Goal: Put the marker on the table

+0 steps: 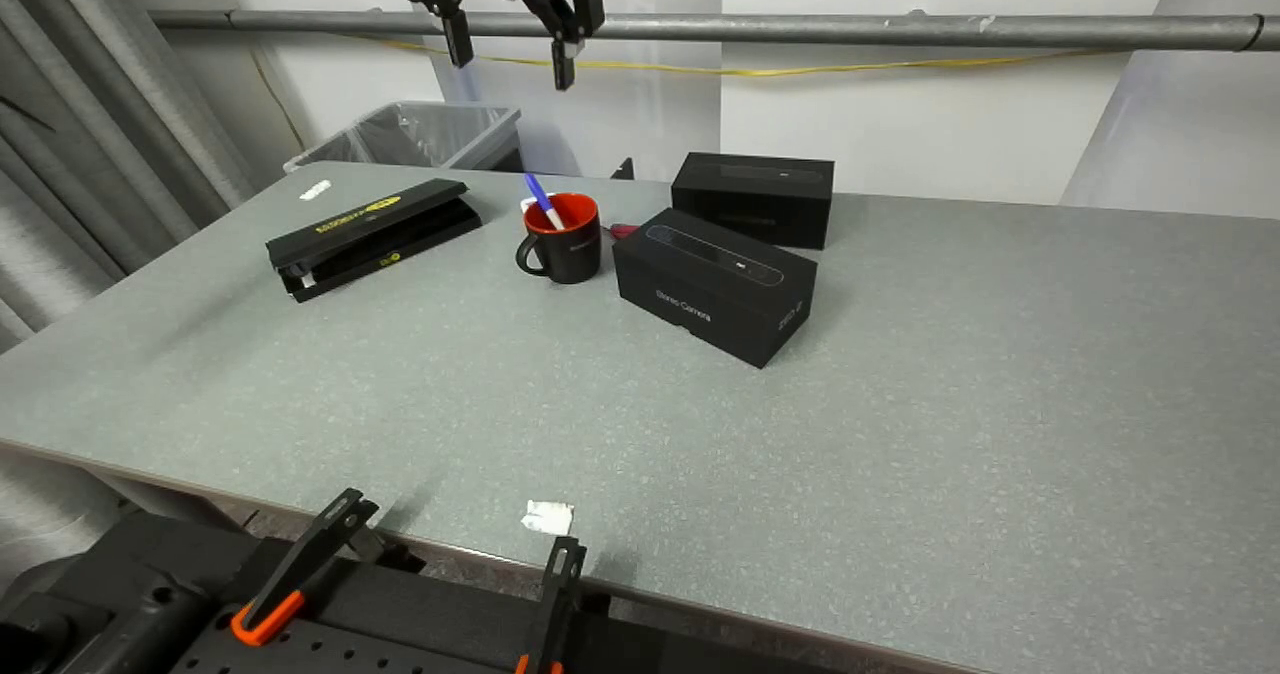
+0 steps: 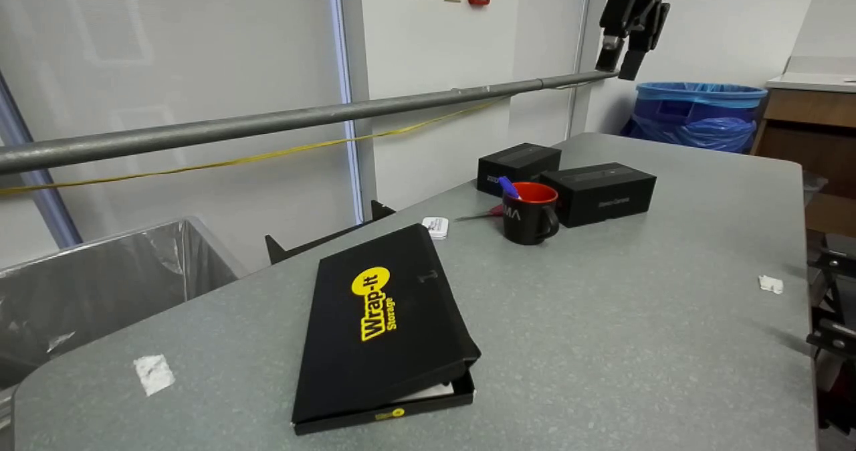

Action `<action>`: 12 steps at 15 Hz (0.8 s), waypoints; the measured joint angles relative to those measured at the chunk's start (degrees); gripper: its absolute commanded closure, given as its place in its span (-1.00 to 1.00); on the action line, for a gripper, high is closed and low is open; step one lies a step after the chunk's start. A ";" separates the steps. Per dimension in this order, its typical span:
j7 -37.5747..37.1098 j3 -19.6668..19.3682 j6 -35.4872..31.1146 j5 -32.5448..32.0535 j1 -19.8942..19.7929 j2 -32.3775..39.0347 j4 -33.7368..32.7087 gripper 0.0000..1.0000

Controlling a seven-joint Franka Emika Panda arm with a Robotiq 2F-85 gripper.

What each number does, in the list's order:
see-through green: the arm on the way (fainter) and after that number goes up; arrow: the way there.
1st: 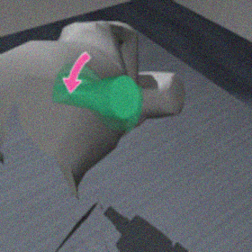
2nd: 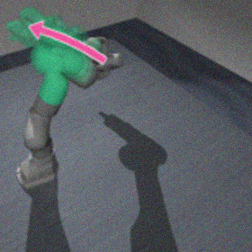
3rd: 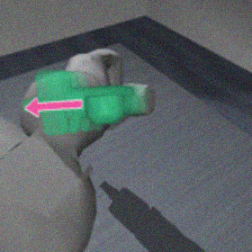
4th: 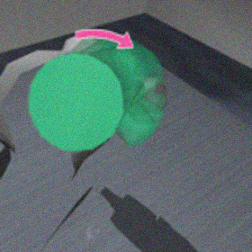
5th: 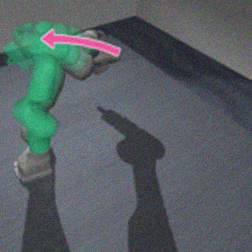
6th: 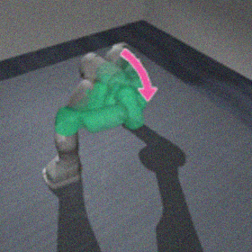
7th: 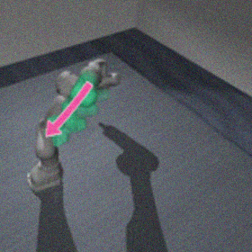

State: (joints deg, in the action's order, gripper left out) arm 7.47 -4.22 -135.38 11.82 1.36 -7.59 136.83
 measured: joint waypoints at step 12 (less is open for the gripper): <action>11.40 6.94 4.16 -2.41 0.45 21.75 -15.08 -1.00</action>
State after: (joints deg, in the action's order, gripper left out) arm 18.86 2.72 -131.22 9.42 1.81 14.16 121.74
